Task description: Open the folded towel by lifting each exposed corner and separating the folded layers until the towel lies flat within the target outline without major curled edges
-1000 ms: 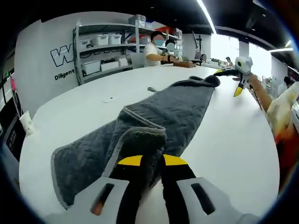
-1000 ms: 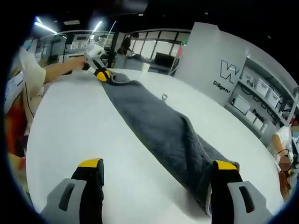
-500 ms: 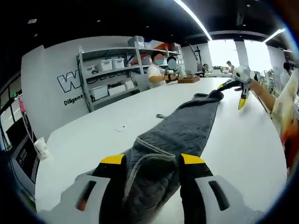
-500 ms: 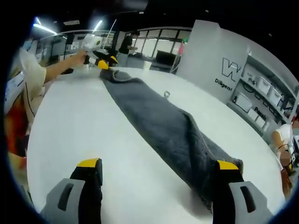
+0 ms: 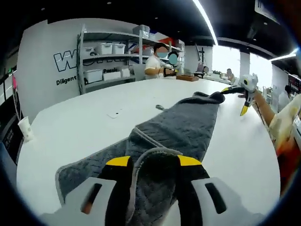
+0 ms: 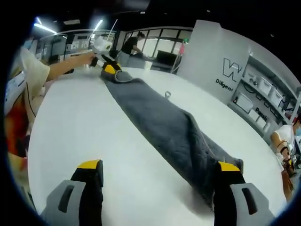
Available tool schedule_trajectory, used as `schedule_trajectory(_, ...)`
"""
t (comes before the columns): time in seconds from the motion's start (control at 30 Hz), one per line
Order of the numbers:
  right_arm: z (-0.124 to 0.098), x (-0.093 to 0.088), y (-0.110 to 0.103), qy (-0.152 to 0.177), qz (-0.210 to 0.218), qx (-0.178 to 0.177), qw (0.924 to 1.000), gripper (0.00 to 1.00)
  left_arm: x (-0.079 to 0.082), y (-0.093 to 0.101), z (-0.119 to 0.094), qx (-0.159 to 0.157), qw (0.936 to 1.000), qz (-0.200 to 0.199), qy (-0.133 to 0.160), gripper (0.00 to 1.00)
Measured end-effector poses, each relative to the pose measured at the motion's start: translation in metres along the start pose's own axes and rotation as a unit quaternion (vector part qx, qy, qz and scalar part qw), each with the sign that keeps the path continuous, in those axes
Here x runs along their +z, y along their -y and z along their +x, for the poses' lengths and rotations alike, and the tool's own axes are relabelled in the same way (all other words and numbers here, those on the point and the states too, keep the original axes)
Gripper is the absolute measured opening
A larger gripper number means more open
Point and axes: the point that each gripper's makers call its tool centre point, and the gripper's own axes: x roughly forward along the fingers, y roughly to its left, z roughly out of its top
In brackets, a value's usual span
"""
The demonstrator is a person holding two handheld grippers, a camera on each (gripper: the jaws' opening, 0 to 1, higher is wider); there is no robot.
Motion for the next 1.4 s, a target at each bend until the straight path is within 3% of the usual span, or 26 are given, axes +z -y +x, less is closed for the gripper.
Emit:
schedule_trajectory(0.33,0.003,-0.003,-0.003,0.0,0.002,0.002,1.0,0.97,0.002,0.026,-0.01,-0.017,0.9991,0.037,0.001,0.12)
schedule_trajectory(0.8,0.001,-0.002,-0.009,0.001,-0.001,0.004,1.0,0.96,-0.011,0.058,-0.043,-0.036,0.9967,0.073,-0.001,0.08)
schedule_trajectory(0.93,0.001,0.0,-0.009,-0.001,-0.004,0.004,1.0,0.96,-0.006,0.053,-0.058,-0.026,0.9971,0.066,0.028,0.08)
schedule_trajectory(1.17,0.002,0.003,-0.012,-0.002,-0.009,0.007,0.9999,0.96,0.007,0.039,-0.084,-0.027,0.9941,0.006,0.105,0.08)
schedule_trajectory(1.4,0.002,0.004,-0.013,-0.005,-0.014,0.011,0.9998,0.96,-0.003,0.024,-0.107,0.0,0.9932,-0.011,0.116,0.08)
